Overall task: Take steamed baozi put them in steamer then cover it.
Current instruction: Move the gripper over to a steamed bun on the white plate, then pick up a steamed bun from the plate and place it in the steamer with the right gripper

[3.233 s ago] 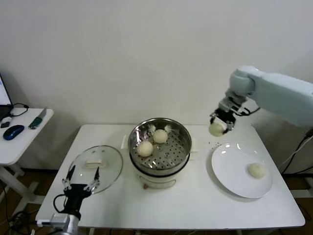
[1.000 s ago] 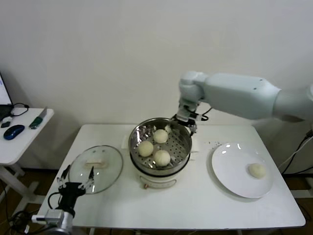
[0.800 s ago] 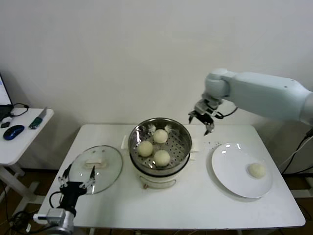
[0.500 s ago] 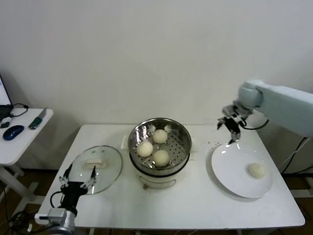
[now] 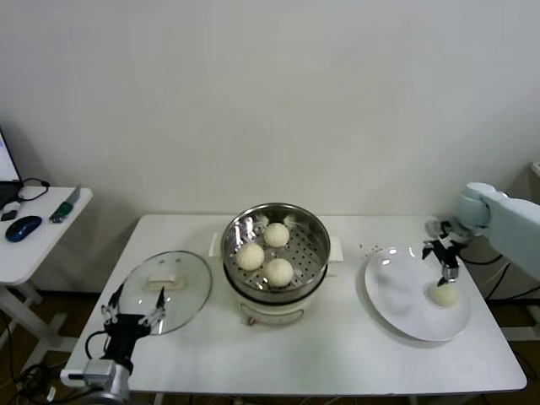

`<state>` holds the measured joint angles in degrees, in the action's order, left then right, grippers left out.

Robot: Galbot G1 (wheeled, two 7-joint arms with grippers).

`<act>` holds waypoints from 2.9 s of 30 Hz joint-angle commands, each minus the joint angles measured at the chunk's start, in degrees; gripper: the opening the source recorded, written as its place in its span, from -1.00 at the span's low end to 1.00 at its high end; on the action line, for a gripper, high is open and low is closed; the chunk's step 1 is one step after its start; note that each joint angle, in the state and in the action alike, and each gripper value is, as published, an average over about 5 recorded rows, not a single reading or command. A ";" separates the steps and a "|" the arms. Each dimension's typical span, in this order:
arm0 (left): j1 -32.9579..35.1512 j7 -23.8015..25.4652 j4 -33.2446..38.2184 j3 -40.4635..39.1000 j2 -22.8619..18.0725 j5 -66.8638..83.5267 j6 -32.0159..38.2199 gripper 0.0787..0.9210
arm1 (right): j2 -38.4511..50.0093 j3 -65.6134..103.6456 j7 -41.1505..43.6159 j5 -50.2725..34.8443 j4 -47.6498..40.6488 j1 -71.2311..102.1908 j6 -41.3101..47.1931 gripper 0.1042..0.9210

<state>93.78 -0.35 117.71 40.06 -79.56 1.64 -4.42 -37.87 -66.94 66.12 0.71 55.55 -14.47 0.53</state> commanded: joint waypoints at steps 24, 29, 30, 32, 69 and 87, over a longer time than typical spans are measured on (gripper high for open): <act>0.18 -0.24 -0.65 -1.04 -1.37 -1.73 0.00 0.77 | -5.10 16.15 -0.36 9.66 -12.58 13.77 -4.32 0.75; 0.49 -0.24 -0.52 -0.72 -1.38 -1.67 0.16 0.77 | -4.35 14.71 0.32 8.69 -11.54 12.84 -4.04 0.59; 0.59 -0.23 -0.46 -0.70 -1.44 -1.62 0.17 0.77 | -4.09 14.04 0.40 8.24 -11.29 12.24 -3.99 0.55; 0.82 -0.21 -0.35 -0.68 -1.59 -1.52 0.28 0.77 | -3.68 12.33 0.48 6.96 -10.85 10.57 -3.89 0.48; 1.30 1.57 1.73 -5.60 -1.25 -0.49 2.30 0.77 | -34.58 -35.13 -8.92 -58.48 8.61 -35.85 18.87 0.39; 0.97 1.52 0.20 -3.46 -0.98 1.03 2.85 0.77 | -37.48 -36.19 -10.94 -52.71 6.07 -24.69 18.93 0.39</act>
<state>94.82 1.17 118.43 36.00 -80.75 2.25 -1.80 -73.20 -101.72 56.19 -52.92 62.52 -43.34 18.76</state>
